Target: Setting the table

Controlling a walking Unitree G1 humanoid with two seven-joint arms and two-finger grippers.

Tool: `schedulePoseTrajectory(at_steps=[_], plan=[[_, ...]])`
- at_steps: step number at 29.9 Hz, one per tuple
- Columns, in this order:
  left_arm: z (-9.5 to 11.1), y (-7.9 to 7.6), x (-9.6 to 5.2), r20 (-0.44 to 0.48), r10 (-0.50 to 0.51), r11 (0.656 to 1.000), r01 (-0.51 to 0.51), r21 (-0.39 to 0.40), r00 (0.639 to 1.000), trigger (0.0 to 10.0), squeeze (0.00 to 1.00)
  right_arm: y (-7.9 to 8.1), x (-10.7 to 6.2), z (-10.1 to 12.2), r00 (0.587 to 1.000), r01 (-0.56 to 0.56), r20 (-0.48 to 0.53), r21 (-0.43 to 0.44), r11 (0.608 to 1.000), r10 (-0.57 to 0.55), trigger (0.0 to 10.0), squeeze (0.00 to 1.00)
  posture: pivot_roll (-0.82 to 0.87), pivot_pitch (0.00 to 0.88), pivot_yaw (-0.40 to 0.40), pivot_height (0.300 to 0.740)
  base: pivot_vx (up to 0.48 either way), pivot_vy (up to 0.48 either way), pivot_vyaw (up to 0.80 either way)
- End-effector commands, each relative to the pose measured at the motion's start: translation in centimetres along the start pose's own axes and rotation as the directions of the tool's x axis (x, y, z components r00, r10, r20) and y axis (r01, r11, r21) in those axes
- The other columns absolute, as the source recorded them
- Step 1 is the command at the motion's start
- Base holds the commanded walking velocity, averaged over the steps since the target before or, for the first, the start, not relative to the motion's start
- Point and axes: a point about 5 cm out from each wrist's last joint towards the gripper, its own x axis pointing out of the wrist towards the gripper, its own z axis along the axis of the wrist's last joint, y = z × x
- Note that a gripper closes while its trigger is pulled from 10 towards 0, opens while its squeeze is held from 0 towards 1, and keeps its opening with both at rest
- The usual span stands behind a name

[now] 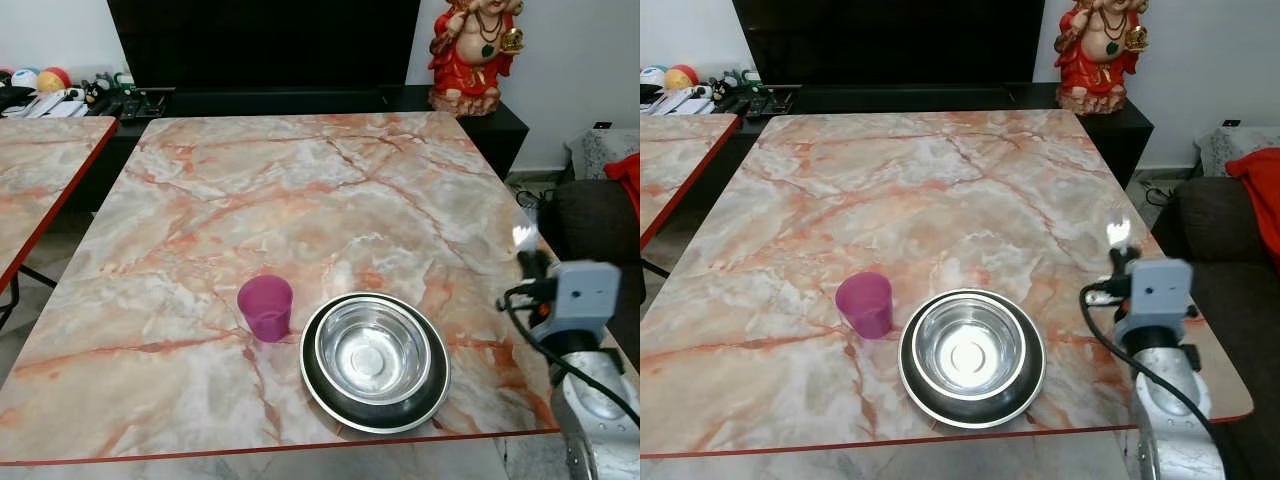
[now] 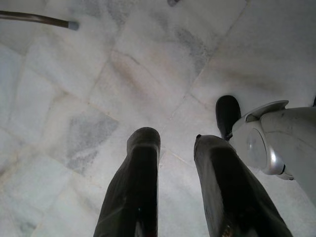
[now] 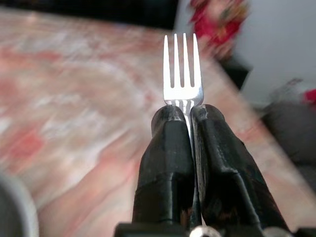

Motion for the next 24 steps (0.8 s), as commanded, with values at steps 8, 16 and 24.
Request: schedulePoseTrajectory(at_steps=[8, 16, 24], plan=[[-0.9, 0.0, -0.2, -0.041, -0.007, 1.0, 0.006, -0.012, 0.999, 10.0, 0.0, -1.3, -0.8, -3.9, 0.965, -0.04, -0.254, 0.123, 0.992, 0.07, 10.0, 0.0, -0.06, 0.133, 0.005, 0.74, 0.0, 0.0, 0.0], [-0.6, 0.2, -0.1, -0.033, -0.008, 1.0, 0.007, -0.014, 0.999, 10.0, 0.0, 0.2, -0.1, -4.6, 0.945, -0.1, -0.289, 0.183, 0.978, 0.151, 10.0, 0.0, -0.05, 0.134, 0.012, 0.74, 0.0, 0.0, 0.0], [-0.3, 0.3, -0.1, -0.027, -0.009, 1.0, 0.008, -0.012, 1.0, 10.0, 0.0, 1.0, 0.4, -4.4, 0.929, -0.184, -0.294, 0.157, 0.97, 0.224, 10.0, 0.0, -0.05, 0.138, 0.016, 0.74, 0.0, 0.0, 0.0]])
